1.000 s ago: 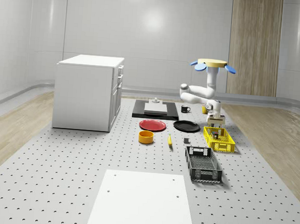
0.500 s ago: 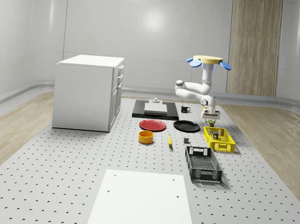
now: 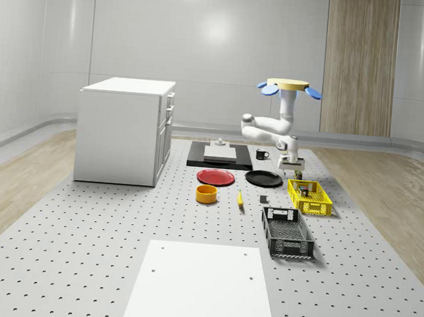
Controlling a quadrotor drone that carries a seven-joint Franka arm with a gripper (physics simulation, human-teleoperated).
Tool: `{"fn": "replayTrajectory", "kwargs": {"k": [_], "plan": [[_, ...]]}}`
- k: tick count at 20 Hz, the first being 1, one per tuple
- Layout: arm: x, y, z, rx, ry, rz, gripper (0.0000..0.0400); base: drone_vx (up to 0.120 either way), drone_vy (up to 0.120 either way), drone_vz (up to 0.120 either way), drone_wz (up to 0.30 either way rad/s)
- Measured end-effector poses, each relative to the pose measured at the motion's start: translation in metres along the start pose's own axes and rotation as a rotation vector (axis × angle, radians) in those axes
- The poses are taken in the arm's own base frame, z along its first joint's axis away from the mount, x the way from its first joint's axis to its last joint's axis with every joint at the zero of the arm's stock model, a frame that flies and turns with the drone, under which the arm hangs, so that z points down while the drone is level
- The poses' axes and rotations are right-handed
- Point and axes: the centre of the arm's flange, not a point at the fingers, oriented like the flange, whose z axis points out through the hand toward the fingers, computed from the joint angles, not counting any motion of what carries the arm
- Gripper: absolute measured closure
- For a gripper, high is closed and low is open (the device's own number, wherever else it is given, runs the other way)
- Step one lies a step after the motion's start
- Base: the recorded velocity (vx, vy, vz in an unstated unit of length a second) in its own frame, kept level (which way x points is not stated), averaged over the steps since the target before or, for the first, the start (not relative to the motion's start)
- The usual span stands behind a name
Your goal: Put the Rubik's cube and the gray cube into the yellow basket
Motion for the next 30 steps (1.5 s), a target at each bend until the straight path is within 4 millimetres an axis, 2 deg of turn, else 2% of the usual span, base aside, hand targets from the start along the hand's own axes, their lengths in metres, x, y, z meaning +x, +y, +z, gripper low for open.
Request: {"fn": "replayTrajectory", "kwargs": {"k": [4,7,14,21,27,30], "plan": [[0.0,0.0,0.0,0.0,0.0,0.0,0.0,0.12,-0.12,0.0,0.0],[0.0,0.0,0.0,0.0,0.0,0.0,0.0,0.0,-0.12,-0.013,0.0],[0.0,0.0,-0.0001,0.0,0.0,0.0,0.0,0.0,-0.12,-0.12,0.0],[0.0,0.0,-0.0001,0.0,0.0,0.0,0.0,0.0,-0.12,0.0,0.0],[0.0,0.0,-0.0001,0.0,0.0,0.0,0.0,0.12,-0.12,0.0,0.0],[0.0,0.0,-0.0001,0.0,0.0,0.0,0.0,0.0,-0.12,0.0,0.0]]}}
